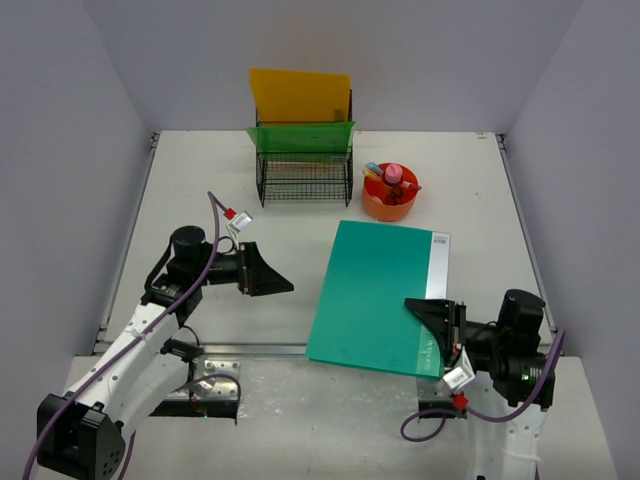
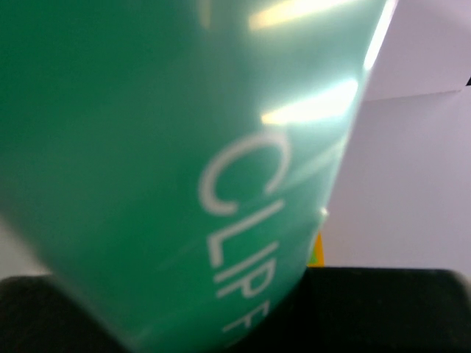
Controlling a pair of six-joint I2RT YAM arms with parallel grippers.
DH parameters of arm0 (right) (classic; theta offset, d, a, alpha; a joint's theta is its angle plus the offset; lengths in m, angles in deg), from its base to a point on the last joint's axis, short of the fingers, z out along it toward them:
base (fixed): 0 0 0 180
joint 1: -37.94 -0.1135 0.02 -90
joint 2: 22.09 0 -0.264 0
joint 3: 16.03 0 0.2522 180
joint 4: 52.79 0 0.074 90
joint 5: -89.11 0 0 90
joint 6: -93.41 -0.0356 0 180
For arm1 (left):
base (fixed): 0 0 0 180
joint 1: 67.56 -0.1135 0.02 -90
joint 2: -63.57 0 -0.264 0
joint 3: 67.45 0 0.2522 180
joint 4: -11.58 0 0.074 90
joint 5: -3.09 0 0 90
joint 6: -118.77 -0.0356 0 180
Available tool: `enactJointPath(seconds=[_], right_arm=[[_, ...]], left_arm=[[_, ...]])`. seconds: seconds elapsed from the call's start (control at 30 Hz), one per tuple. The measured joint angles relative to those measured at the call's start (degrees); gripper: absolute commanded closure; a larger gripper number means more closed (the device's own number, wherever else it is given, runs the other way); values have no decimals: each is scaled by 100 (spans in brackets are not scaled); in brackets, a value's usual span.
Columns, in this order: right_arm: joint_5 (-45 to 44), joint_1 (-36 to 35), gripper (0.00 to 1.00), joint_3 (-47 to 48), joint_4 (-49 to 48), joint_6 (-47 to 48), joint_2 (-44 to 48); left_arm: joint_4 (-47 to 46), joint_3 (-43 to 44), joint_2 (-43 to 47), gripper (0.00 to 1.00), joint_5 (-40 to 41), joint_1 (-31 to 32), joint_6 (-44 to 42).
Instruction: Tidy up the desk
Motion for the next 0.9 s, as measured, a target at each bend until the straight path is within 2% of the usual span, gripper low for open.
enactJointPath(seconds=[0.1,0.2,0.33,0.47,0.67,0.9], right_arm=[[-31,0,100,264,15,-114,-138],[-22,0,100,688,-608,-1066,-329],[41,0,100,851,-1198,-1645,-392],[43,2,100,482,-1316,-1402,-42],[39,2,100,-399,-1318,-434,744],[34,2,100,-466,-822,-2,789]], left_arm=[[-5,0,27,7,24,0,-4],[-8,18,87,6,75,0,-43],[-95,84,128,6,132,0,-92],[-271,98,179,5,171,0,-118],[-509,98,288,5,193,0,-116],[-580,90,289,5,193,0,-162]])
